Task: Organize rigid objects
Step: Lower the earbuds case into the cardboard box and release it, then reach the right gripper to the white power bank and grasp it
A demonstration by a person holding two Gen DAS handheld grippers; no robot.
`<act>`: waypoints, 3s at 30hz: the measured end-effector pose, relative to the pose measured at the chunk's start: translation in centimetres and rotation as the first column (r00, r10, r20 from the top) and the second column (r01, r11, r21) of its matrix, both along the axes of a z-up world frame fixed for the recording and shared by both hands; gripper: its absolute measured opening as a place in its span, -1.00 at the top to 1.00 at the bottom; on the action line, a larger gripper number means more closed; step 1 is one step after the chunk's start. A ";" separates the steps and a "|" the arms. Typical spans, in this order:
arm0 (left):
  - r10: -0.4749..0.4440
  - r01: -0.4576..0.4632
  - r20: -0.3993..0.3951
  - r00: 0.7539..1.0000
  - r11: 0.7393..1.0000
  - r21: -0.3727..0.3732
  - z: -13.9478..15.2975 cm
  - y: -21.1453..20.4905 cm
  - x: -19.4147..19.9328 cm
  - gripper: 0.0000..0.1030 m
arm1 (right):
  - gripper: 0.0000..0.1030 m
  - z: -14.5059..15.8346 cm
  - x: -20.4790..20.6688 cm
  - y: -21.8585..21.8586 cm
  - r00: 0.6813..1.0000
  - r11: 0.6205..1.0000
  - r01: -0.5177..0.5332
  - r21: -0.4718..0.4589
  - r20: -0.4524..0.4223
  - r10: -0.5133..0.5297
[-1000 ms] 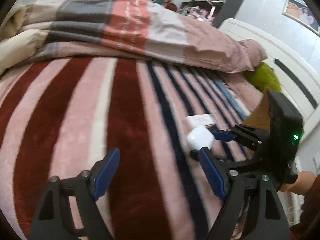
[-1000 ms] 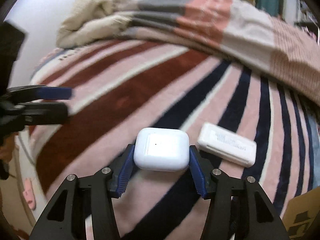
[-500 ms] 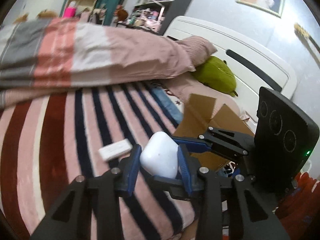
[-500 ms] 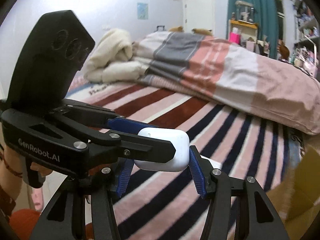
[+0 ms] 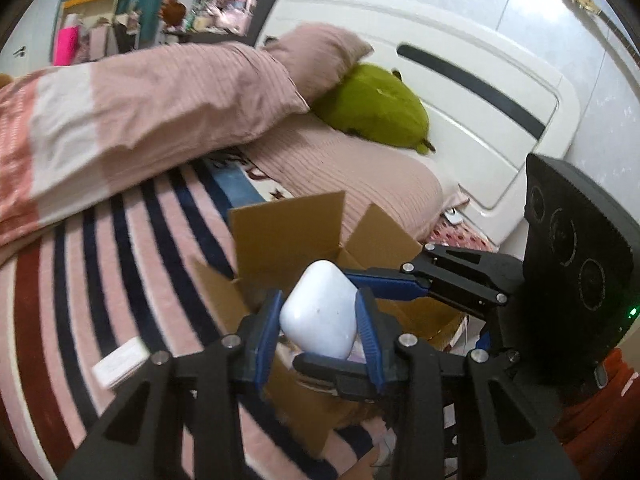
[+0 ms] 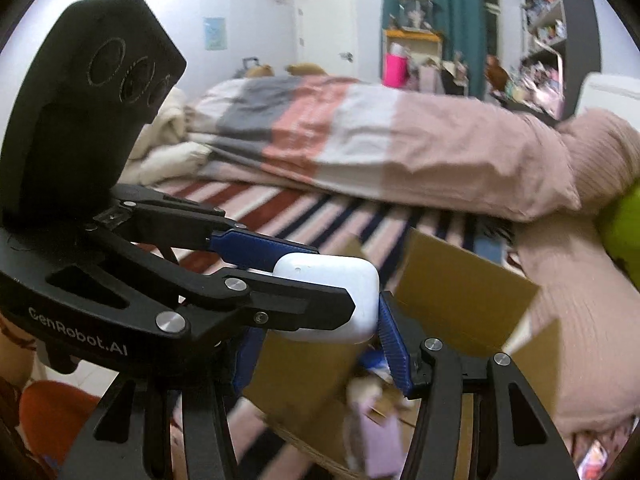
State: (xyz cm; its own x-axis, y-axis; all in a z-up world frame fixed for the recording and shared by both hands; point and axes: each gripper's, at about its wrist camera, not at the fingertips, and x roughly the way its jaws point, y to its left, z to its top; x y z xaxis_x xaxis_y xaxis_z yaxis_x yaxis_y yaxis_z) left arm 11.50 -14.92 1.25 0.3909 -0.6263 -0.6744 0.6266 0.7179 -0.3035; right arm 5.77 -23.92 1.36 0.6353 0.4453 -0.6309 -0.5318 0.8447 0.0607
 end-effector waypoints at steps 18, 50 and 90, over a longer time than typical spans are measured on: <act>0.116 -0.118 0.058 0.992 0.992 0.045 0.9 3.9 -0.2 -0.31 | -0.27 -1.6 0.9 -1.8 0.994 0.995 0.051 -0.090 -0.094 -0.059; 0.552 -0.553 0.040 0.833 0.832 0.045 -12.4 30.7 -3.2 -0.63 | -0.54 -17.2 7.5 17.2 0.981 0.965 0.023 -0.261 -0.181 -0.073; 0.447 -0.448 0.031 0.894 0.894 0.009 -9.6 26.0 -3.6 -0.63 | 0.40 -13.1 4.5 20.8 0.955 0.947 -0.287 -0.143 -0.113 0.273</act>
State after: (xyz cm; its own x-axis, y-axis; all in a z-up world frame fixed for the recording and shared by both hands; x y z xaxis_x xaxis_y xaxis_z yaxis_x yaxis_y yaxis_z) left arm 7.87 11.10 -8.38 0.6458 -0.3704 -0.6677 0.2458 0.9288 -0.2775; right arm 10.22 -3.16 -11.72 0.4359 0.4883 -0.7560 -0.7466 0.6653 -0.0008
